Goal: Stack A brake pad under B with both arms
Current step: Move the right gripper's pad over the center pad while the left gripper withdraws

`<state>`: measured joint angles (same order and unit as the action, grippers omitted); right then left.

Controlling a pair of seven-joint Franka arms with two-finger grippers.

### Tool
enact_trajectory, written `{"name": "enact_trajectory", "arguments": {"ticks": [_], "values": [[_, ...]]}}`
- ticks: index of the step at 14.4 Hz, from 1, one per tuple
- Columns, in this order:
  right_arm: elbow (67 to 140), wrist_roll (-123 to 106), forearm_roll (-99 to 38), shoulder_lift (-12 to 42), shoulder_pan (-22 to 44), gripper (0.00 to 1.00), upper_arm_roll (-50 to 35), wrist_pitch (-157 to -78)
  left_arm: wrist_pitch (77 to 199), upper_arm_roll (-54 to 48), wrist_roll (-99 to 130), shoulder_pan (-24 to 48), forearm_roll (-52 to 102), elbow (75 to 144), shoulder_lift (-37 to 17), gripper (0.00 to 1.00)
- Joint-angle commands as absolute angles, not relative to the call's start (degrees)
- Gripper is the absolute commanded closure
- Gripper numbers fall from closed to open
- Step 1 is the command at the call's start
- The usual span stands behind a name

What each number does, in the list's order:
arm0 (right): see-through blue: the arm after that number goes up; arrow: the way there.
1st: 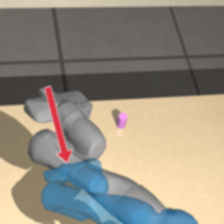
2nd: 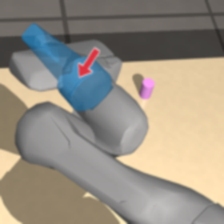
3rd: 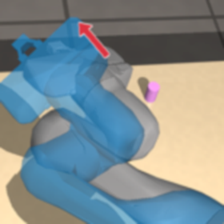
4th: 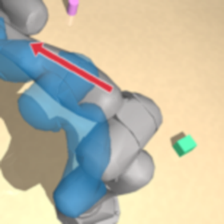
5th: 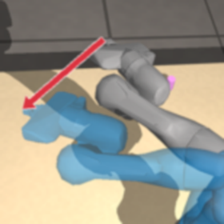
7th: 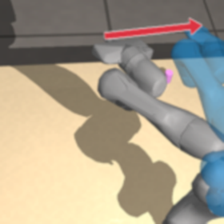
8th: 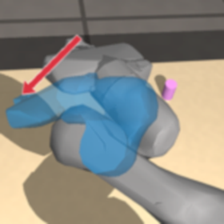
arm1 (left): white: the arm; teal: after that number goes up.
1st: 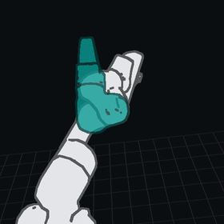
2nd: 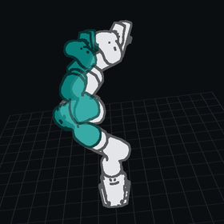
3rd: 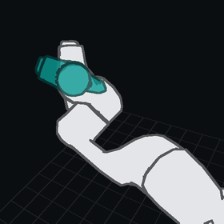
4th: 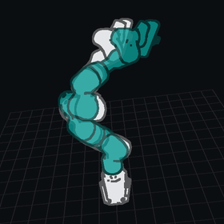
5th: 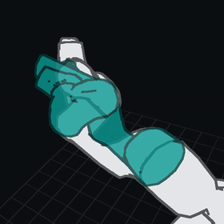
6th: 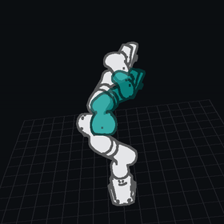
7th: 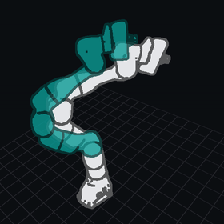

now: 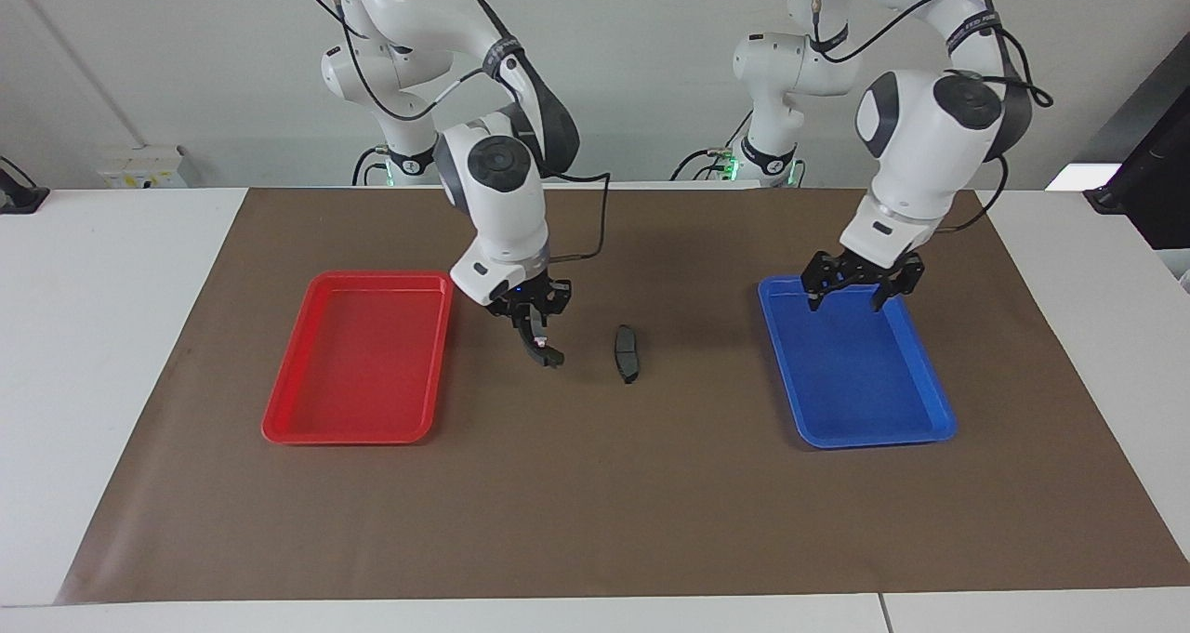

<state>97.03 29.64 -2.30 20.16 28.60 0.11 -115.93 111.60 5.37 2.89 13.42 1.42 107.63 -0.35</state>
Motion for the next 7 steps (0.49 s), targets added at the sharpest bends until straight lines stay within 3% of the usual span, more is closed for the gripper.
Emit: {"name": "enact_trajectory", "arguments": {"ticks": [1, 5, 7], "values": [[91.5, 33.03, -2.99, 25.48, 30.75, 1.0, 0.09, -117.93, 103.56, 4.92, 2.11, 12.13, 2.11, 102.33, 0.18, 0.0], [91.49, 37.26, -2.81, 27.77, 33.66, 1.0, 0.09, -122.77, 91.43, 5.01, -1.4, 9.67, 2.11, 91.78, -1.05, 0.0], [92.28, 38.05, -2.81, 28.73, 35.41, 1.0, 0.17, -124.62, 88.78, 4.92, -2.46, 7.65, 2.28, 90.09, -1.15, 0.0]]}}
